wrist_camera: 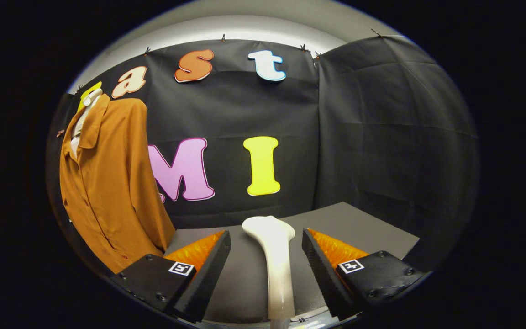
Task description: Iron the clothes twice with a garment steamer, once on the left side and once on the right side.
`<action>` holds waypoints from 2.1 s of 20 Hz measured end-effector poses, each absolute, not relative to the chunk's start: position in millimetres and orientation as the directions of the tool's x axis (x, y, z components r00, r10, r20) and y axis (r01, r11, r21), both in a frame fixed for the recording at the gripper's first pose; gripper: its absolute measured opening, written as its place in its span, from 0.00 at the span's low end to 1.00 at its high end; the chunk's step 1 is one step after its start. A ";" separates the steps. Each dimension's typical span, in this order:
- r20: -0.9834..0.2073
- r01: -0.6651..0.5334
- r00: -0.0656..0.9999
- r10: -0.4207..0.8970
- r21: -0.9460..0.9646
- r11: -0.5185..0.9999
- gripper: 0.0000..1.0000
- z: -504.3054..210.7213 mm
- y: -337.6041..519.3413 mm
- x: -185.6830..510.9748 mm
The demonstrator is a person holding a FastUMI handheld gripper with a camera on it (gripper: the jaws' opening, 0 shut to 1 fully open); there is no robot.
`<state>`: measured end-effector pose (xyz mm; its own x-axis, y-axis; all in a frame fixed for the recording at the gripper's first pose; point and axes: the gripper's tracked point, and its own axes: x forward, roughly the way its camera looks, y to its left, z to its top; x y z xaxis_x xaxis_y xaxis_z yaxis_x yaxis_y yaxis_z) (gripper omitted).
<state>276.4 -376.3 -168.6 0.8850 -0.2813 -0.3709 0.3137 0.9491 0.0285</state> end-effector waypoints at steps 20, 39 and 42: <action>-0.731 0.375 0.638 -0.241 0.022 0.927 0.57 -279.7 -396.5 287.8; -0.357 0.291 0.909 -0.216 0.172 0.941 0.44 -127.5 -332.6 253.2; -0.274 0.240 0.942 -0.195 0.139 0.961 0.43 -96.3 -290.7 243.2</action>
<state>243.2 -290.7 -96.3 0.9416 -0.1953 -0.2743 0.2397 0.9609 0.1388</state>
